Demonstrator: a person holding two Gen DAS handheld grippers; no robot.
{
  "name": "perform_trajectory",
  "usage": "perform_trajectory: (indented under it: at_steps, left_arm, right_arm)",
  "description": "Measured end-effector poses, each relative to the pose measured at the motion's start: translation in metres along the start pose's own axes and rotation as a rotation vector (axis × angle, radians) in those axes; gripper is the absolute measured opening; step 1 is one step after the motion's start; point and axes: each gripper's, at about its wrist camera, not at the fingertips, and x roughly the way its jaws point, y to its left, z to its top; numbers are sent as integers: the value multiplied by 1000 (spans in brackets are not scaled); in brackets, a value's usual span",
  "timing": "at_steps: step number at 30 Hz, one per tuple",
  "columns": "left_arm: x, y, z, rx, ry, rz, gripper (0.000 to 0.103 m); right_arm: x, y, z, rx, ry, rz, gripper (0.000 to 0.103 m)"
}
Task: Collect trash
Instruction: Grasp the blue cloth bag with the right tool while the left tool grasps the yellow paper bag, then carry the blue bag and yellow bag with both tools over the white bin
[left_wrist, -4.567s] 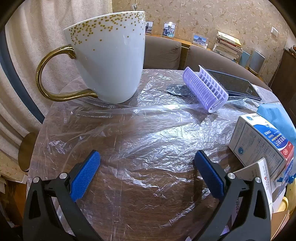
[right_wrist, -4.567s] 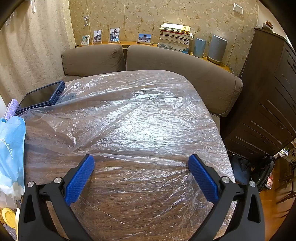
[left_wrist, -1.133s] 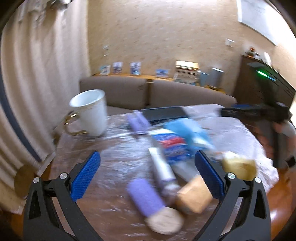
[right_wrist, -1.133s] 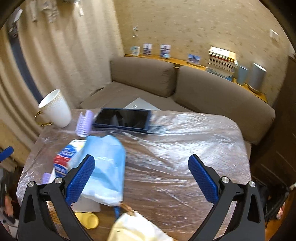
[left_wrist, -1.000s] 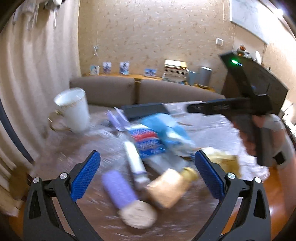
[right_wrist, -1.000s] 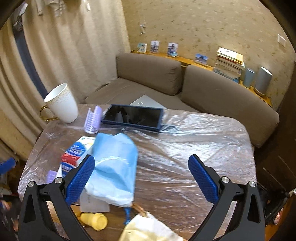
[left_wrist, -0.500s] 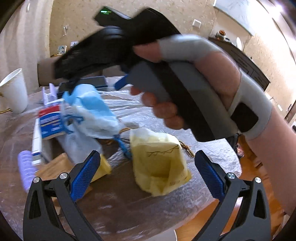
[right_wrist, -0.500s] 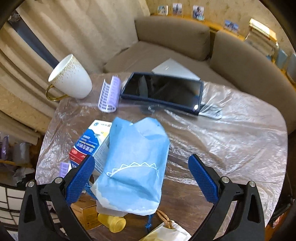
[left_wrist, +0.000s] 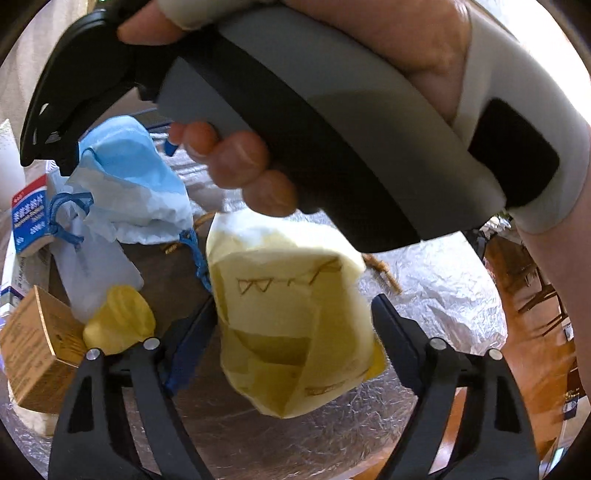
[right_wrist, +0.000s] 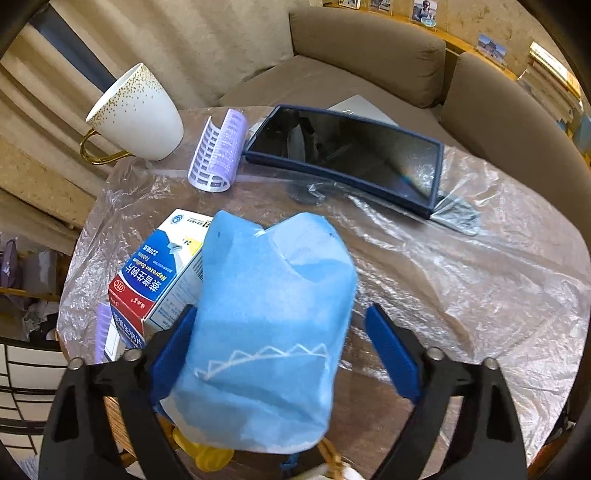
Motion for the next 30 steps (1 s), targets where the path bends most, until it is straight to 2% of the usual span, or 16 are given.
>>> perform_trajectory:
  at_steps: [2, 4, 6, 9, 12, 17, 23, 30]
  left_arm:
    - [2, 0, -2, -1, 14, 0, 82]
    - [3, 2, -4, -2, 20, 0, 77]
    - [4, 2, -9, 11, 18, 11, 71]
    - [0, 2, -12, 37, 12, 16, 66]
    - [-4, 3, -15, 34, 1, 15, 60]
    - [-19, 16, -22, 4, -1, -27, 56]
    - [-34, 39, -15, -11, -11, -57, 56]
    - [-55, 60, -19, -11, -45, -31, 56]
  right_arm:
    - [2, 1, 0, -9, -6, -9, 79]
    - [0, 4, -3, -33, -26, -10, 69]
    - [-4, 6, -4, -50, -49, -23, 56]
    - [-10, 4, -6, -51, -81, -17, 48]
    - [-17, -3, -9, -36, -109, -9, 44]
    - [-34, -9, -17, -20, -177, -1, 42]
    - [-59, -13, -25, 19, -265, -11, 42]
    - [-99, -21, -43, 55, -364, -19, 42]
